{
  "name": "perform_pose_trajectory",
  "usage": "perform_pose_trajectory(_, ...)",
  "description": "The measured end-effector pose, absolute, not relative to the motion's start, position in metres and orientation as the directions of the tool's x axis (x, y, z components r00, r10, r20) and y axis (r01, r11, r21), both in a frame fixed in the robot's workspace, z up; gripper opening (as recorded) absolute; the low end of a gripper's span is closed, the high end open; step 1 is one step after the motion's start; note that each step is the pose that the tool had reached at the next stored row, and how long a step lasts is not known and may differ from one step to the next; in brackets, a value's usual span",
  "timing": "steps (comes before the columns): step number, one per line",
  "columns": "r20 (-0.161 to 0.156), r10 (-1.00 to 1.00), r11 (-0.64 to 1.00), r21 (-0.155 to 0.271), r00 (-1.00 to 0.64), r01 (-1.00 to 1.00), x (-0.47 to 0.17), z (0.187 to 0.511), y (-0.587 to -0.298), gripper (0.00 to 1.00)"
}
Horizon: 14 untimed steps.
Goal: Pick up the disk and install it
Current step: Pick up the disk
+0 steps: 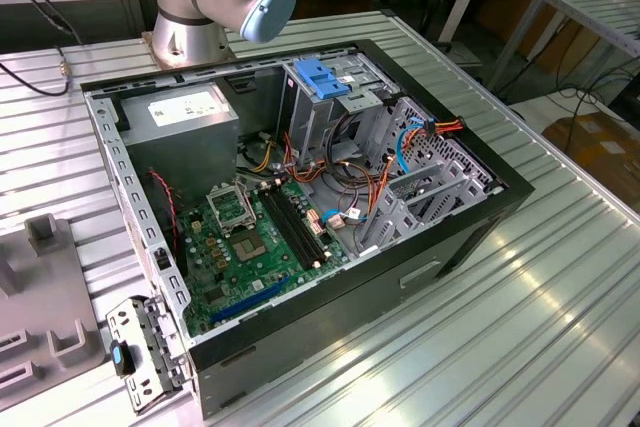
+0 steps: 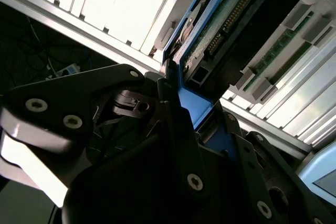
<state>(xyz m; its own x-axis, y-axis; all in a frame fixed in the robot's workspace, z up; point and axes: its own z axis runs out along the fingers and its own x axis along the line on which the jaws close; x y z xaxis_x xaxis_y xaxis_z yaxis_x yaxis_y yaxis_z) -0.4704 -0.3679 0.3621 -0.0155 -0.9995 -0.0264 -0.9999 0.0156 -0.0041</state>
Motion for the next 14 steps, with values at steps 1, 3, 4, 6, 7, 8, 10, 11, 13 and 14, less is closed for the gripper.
perform_pose_trajectory(1,-0.026,-1.000,0.016,-0.004,-0.016,-1.000,-0.4704,0.3624,-0.3679,0.37)
perform_pose_trajectory(3,-0.026,-1.000,0.016,-0.004,-0.016,-1.000,-0.4704,0.3634,-0.3679,0.37)
perform_pose_trajectory(4,-0.026,-1.000,0.016,-0.004,-0.016,-1.000,-0.4704,0.3637,-0.3679,0.37)
perform_pose_trajectory(6,-0.026,-1.000,0.016,-0.004,-0.016,-1.000,-0.4704,0.3645,-0.3679,0.37)
perform_pose_trajectory(7,-0.026,-1.000,0.016,-0.004,-0.016,-1.000,-0.4704,0.3649,-0.3679,0.37)
perform_pose_trajectory(8,-0.027,-1.000,0.016,-0.004,-0.016,-1.000,-0.4704,0.3654,-0.3679,0.37)
perform_pose_trajectory(10,-0.027,-1.000,0.016,-0.004,-0.016,-1.000,-0.4704,0.3659,-0.3679,0.37)
perform_pose_trajectory(11,-0.027,-1.000,0.016,-0.004,-0.016,-1.000,-0.4704,0.3662,-0.3679,0.37)
perform_pose_trajectory(13,-0.027,-1.000,0.016,-0.004,-0.016,-1.000,-0.4704,0.3666,-0.3679,0.37)
perform_pose_trajectory(14,-0.027,-1.000,0.016,-0.004,-0.016,-1.000,-0.4704,0.3668,-0.3679,0.37)
